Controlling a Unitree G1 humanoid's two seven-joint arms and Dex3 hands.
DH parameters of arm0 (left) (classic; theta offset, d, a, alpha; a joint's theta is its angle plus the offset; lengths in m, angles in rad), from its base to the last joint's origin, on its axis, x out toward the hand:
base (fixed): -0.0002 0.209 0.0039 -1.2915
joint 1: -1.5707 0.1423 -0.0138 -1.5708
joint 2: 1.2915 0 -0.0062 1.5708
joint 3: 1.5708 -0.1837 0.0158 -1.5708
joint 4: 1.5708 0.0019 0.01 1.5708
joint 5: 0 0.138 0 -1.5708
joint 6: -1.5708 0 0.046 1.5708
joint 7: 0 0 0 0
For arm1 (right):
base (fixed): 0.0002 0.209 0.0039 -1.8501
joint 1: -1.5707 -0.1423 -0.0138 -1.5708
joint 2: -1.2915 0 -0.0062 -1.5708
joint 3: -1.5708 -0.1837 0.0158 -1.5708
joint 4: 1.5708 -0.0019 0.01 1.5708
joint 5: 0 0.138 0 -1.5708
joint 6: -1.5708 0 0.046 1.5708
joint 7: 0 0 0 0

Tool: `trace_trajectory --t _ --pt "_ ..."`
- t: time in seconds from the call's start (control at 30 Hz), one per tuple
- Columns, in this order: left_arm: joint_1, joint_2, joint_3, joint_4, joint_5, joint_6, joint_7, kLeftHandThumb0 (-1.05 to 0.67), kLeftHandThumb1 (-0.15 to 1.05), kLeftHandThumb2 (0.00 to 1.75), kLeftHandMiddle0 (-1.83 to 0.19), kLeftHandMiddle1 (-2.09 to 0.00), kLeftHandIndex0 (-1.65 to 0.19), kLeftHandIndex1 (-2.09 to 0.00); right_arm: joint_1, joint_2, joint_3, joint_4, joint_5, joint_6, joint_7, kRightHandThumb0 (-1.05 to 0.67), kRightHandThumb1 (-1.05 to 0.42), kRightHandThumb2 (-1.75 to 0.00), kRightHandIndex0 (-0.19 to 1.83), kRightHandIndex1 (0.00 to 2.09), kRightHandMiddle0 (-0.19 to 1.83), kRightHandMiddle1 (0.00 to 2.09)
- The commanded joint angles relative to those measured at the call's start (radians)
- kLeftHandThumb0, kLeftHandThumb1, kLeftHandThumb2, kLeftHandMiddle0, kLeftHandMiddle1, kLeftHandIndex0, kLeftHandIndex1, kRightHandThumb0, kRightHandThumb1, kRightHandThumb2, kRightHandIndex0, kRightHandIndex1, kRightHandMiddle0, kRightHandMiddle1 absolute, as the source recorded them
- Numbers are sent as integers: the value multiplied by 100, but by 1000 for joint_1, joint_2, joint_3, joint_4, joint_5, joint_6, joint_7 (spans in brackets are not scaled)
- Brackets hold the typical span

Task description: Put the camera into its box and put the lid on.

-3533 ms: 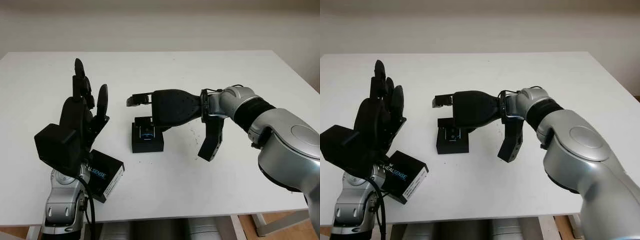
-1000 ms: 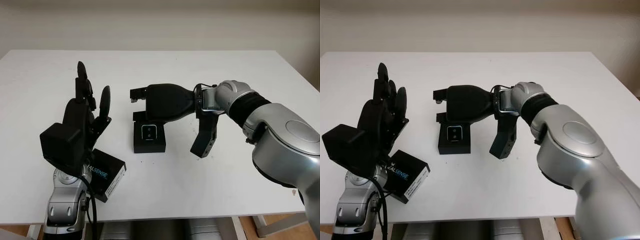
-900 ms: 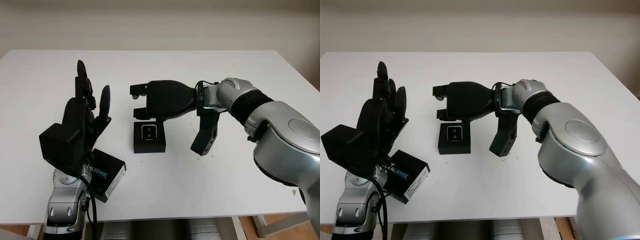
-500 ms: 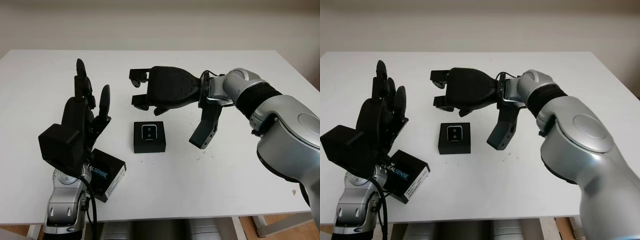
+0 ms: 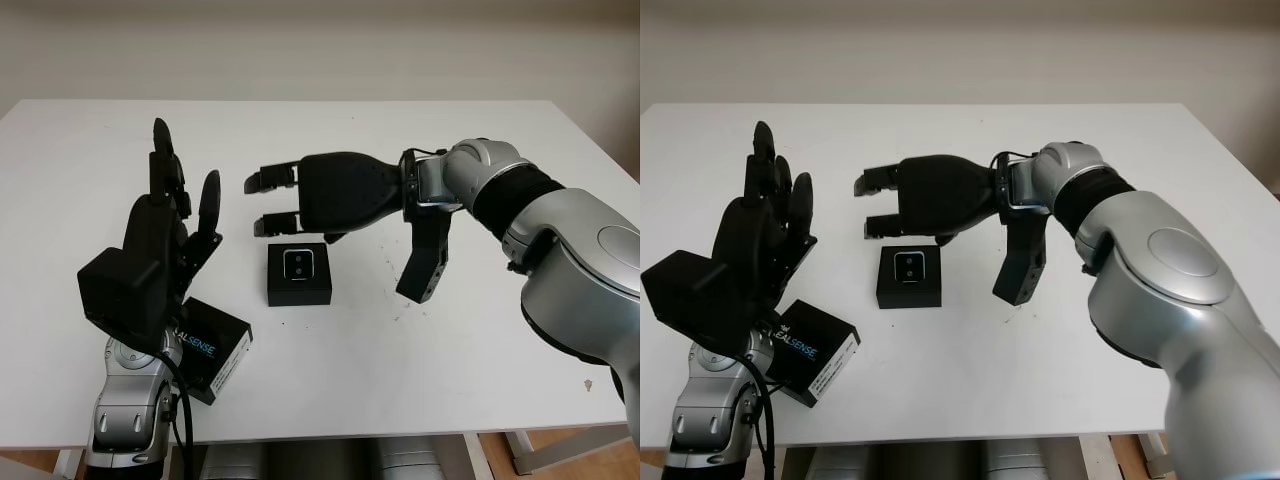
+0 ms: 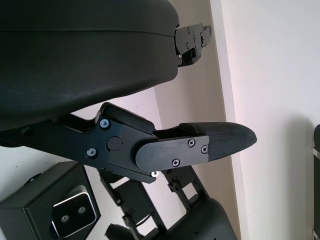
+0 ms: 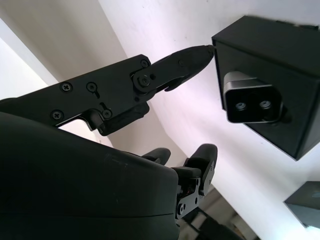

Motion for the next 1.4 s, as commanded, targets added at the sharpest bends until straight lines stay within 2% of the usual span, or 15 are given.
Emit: trace_trajectory --t 0.0,0.17,0.2,0.23,0.3,0.5,0.67,0.73,0.77,0.87,0.97,1.07,1.17,1.3,1.37 --pt "-15 2 1 -1 3 -4 1 -76 105 57 19 0 19 0 -12 -14 3 -13 -4 11 -38 -59 -88 -6 21 25 15 45" --pt "-15 -7 -5 -15 6 19 14 -75 105 56 19 0 19 0 6 -1 31 -7 -37 59 -178 -55 -90 -6 26 30 24 48" --pt "-15 -5 -5 -11 7 9 12 -75 105 56 19 0 19 0 6 2 36 -4 -41 62 -189 -55 -91 -6 21 38 23 49" --pt "-15 -2 -5 -10 8 6 10 -74 105 56 19 0 19 0 7 5 39 -2 -44 64 -199 -55 -92 -6 12 54 22 51" --pt "-16 0 -5 -7 11 5 10 -74 105 57 19 0 19 0 6 6 47 -2 -49 63 -207 -55 -92 -6 4 68 22 54" --pt "-17 -2 -5 -17 14 23 9 -77 105 57 19 0 19 0 6 -1 48 -16 -35 9 -236 -55 -92 -5 2 70 29 63" --pt "-19 -10 -2 -6 11 4 15 -75 105 55 19 0 19 0 7 -13 36 -31 -16 -26 -237 -55 -94 -5 1 81 27 89" --pt "-22 -9 -2 -6 10 9 14 -76 105 55 19 0 19 0 11 -17 -3 -20 43 -78 -130 -54 -92 -4 0 82 24 90" --pt "-23 -7 -4 -5 12 9 13 -75 105 56 19 0 19 0 20 -15 -52 2 118 -134 -23 -62 -91 -4 2 82 24 90" --pt "-24 -9 -5 -15 12 32 14 -78 105 55 19 0 19 0 55 3 -243 88 408 -258 393 -73 -87 -5 9 70 28 83" --pt "-20 -11 -6 -26 13 43 15 -79 105 54 19 0 19 0 96 19 -418 122 668 -260 732 -71 -87 -5 14 68 33 79" --pt "-16 -16 -5 -39 5 59 14 -78 105 54 19 0 19 0 138 29 -545 103 857 -196 983 -70 -88 -6 16 73 35 79" --pt "-10 -16 -6 -39 9 45 15 -76 105 54 19 0 19 0 185 40 -642 51 977 -74 1161 -72 -87 -5 16 76 37 80" --pt "-5 -22 -5 -39 5 40 17 -74 105 55 19 0 19 0 250 46 -716 -43 1025 85 1255 -71 -86 -6 4 102 35 100" --pt "-6 -25 -5 -39 8 43 22 -75 105 56 19 0 19 0 290 53 -749 -95 1037 159 1266 -73 -86 -6 4 103 35 101"
